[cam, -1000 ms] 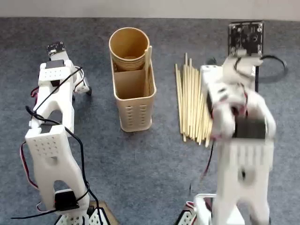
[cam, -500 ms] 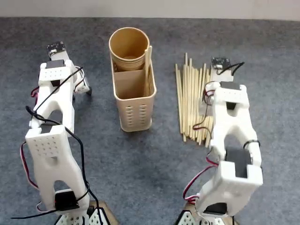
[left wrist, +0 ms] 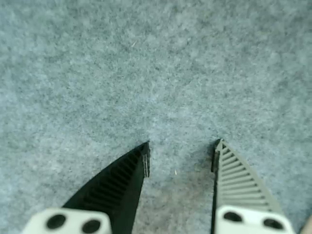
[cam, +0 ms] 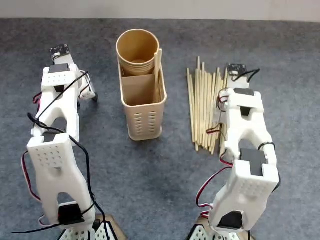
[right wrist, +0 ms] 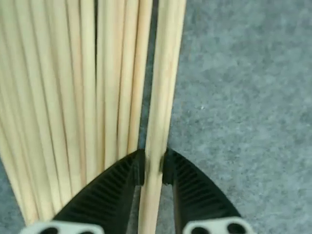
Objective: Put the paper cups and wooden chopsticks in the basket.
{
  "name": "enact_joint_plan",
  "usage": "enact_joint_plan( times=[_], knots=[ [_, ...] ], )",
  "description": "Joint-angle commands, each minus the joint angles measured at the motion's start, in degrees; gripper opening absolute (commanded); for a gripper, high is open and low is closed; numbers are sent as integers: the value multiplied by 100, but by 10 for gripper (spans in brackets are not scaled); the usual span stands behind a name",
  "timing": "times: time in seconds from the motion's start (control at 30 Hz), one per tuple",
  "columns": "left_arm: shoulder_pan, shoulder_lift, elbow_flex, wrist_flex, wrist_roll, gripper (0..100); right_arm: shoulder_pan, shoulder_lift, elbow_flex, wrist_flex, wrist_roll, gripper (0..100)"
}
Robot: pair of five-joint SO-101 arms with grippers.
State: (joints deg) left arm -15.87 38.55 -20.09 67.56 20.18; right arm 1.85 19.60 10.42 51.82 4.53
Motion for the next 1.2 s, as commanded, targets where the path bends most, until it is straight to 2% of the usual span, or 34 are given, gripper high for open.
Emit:
enact_joint_plan(
  times=[0.0, 0.2, 0.37, 0.5, 0.67, 0.83, 1.0, 1.17],
  knots=[
    [119, -22, -22, -88, -70, 217, 22, -48, -171, -48, -9, 2],
    [119, -22, -22, -88, -70, 217, 57, -66, -259, -40, -9, 5],
    [119, -13, -22, -88, -70, 217, 154, -180, -998, 189, -53, 5],
    [119, -13, -22, -97, -70, 217, 154, -743, -1446, 523, -62, 5],
    [119, -13, -22, -97, -70, 217, 66, -1956, -1525, 382, -431, 5],
    [119, -13, -22, -97, -70, 217, -488, -3415, -1516, -101, -571, 5],
    [119, -13, -22, -97, -70, 217, -1341, -4778, -1499, -1191, -607, 5],
    [101, 22, -22, -97, -70, 217, -2026, -5174, -1481, -1903, -615, 4]
  ],
)
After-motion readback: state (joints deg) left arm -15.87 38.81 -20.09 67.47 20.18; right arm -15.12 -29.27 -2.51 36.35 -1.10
